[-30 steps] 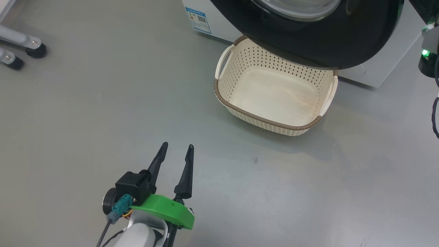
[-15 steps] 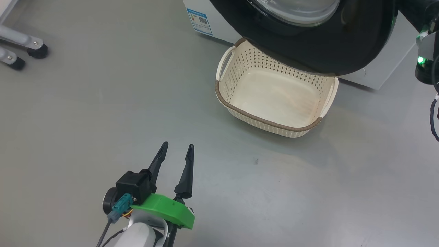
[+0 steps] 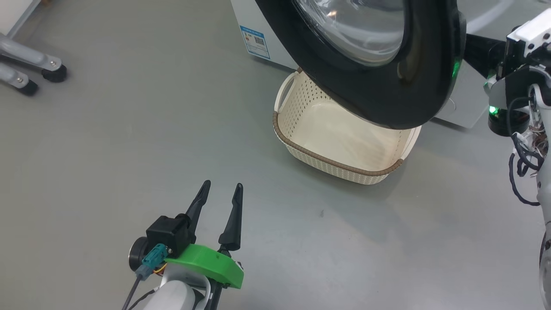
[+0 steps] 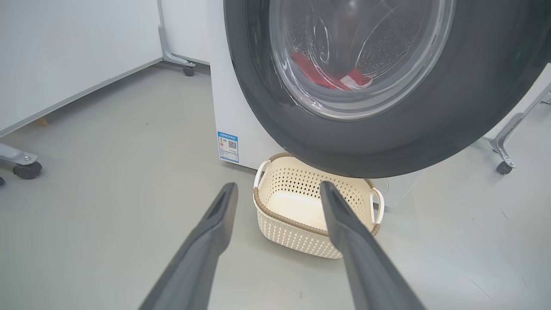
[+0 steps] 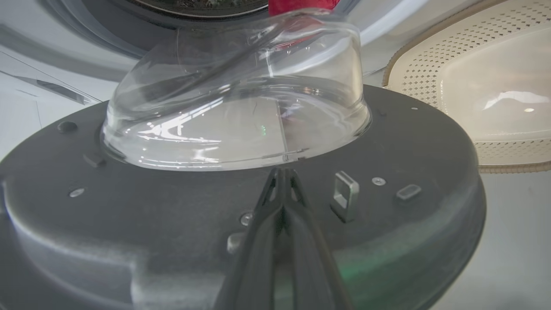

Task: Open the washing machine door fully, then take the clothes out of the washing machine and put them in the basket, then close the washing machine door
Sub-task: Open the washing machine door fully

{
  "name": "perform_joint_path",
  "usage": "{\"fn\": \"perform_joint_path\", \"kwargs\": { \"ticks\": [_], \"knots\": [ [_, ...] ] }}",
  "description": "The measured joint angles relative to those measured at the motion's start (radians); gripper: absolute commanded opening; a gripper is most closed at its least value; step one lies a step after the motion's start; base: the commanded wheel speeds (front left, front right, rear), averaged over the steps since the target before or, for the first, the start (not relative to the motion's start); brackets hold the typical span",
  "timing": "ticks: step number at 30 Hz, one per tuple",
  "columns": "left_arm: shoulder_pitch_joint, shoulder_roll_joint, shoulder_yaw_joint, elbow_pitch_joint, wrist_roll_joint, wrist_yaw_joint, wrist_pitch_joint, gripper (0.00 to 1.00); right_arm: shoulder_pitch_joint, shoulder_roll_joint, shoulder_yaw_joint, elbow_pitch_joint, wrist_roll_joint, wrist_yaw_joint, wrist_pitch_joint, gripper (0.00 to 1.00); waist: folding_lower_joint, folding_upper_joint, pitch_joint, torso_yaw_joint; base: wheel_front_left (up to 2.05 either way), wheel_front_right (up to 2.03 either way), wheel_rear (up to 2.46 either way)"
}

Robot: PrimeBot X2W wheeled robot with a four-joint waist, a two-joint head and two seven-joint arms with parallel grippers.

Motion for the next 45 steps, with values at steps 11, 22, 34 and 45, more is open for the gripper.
{"fn": "perform_joint_path", "kwargs": {
  "ticks": [11, 22, 34, 45],
  "knots": [
    [0.002, 0.000, 0.010, 0.006, 0.001, 0.000, 0.000, 1.00, 0.068, 0.053, 0.031, -0.025, 0.017, 0.000, 0.043, 0.00, 0.0000, 0.0000, -0.026, 0.006, 0.00, 0.00, 0.00],
    [0.003, 0.000, 0.012, 0.009, 0.008, 0.000, 0.000, 1.00, 0.095, 0.106, 0.072, -0.086, 0.027, 0.000, 0.097, 0.00, 0.0000, 0.0000, -0.042, 0.009, 0.00, 0.00, 0.00],
    [0.009, 0.000, 0.014, 0.009, 0.010, 0.003, 0.000, 1.00, 0.149, 0.131, 0.118, -0.131, 0.034, 0.000, 0.146, 0.00, 0.0000, 0.0000, -0.058, 0.020, 0.00, 0.00, 0.00],
    [0.018, 0.000, 0.015, 0.009, 0.010, 0.003, 0.000, 1.00, 0.204, 0.156, 0.162, -0.184, 0.054, 0.000, 0.188, 0.00, 0.0000, 0.0000, -0.060, 0.026, 0.00, 0.00, 0.00]
  ]
}}
